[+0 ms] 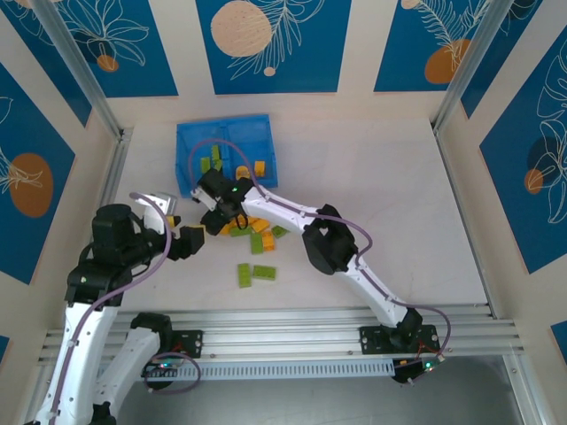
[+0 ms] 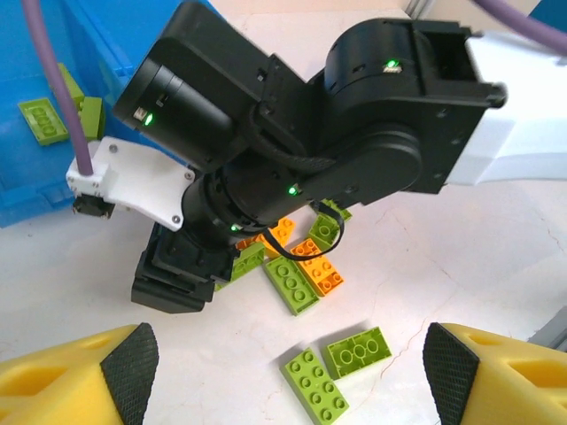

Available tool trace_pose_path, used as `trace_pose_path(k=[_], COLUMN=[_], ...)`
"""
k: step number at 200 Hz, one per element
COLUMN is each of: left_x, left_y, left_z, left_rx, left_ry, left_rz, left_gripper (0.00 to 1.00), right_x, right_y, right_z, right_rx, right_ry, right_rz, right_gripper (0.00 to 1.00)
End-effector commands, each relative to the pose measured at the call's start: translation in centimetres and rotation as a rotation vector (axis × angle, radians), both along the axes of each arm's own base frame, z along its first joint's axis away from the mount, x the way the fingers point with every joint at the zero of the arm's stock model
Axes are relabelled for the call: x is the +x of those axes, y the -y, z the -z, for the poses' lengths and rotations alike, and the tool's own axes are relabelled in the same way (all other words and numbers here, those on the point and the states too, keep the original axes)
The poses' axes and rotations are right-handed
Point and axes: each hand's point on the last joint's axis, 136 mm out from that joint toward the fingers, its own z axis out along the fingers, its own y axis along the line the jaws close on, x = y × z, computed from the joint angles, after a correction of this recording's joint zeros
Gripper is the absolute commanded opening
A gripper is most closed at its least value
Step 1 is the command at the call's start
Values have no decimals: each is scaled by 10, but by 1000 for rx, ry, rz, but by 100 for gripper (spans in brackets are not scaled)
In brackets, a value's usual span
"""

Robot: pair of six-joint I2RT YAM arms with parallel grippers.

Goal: Sort the legos into containers by color

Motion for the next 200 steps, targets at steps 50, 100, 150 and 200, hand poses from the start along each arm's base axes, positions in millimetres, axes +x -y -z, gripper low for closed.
trace_pose_path(k=[50, 100, 150, 200], left_x=[4, 2, 5, 7], left_y=[8, 12, 21, 25], left_z=[3, 11, 5, 4], left_rx=[-35, -37, -95, -128], left_ry=[-9, -19, 2, -14], left_rz=[32, 62, 97, 104], left_gripper=[81, 82, 85, 100], right_x=[-31, -32, -26, 45], right_y=[15, 15, 23, 62], right_z=[24, -1, -98, -171], right_rx=[-105, -66, 171, 344], right_ry=[-101, -99, -67, 105], right_rz=[-88, -44, 52, 286], right_gripper=[48, 29, 28, 29])
